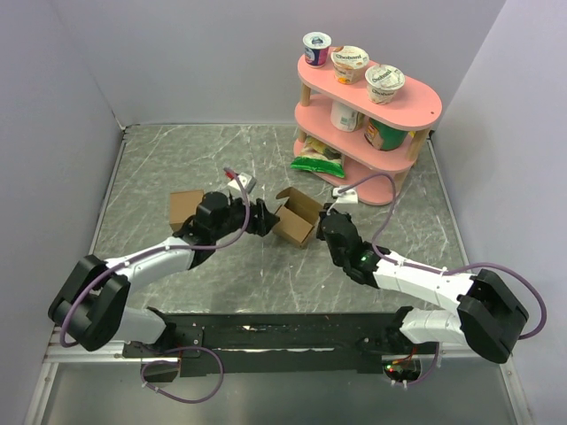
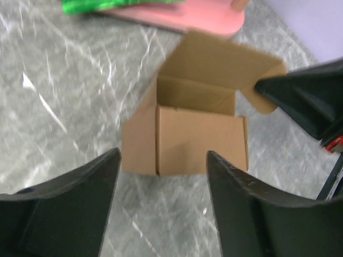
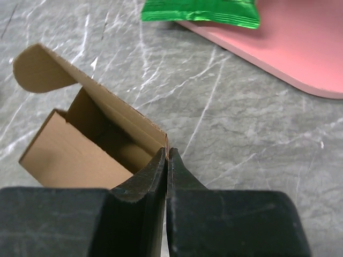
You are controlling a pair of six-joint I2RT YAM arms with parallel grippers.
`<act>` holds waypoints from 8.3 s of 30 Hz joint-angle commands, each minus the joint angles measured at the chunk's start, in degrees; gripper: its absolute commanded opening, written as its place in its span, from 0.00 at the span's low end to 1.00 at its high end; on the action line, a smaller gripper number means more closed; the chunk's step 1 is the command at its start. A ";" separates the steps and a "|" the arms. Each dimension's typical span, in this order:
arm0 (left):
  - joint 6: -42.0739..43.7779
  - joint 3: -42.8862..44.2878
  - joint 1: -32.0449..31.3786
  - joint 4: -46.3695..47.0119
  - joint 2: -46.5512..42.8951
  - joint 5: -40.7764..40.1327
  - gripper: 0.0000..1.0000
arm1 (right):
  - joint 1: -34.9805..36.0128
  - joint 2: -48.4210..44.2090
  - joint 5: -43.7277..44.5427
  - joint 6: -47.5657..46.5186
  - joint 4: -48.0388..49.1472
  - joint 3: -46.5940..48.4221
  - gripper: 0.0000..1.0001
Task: Fold the paper box
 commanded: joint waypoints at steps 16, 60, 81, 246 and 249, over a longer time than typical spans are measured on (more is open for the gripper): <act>-4.68 -11.12 1.78 8.62 -1.93 4.56 0.79 | -10.48 -8.59 -26.97 -12.85 -6.79 7.36 1.00; -6.44 -6.11 2.05 27.43 17.32 12.83 0.69 | -17.08 25.42 -70.59 -20.77 -17.60 30.57 0.49; -0.64 -4.37 6.35 2.74 -4.66 4.83 0.86 | -22.78 0.64 -55.48 -21.82 -21.99 19.86 0.99; 2.53 6.90 -12.19 -1.22 12.04 -25.32 0.01 | -8.55 20.67 -24.53 -3.28 -33.25 36.29 0.00; 2.44 6.46 -12.63 -0.96 11.96 -26.46 0.01 | -8.29 21.29 -24.35 -2.75 -33.43 36.81 0.00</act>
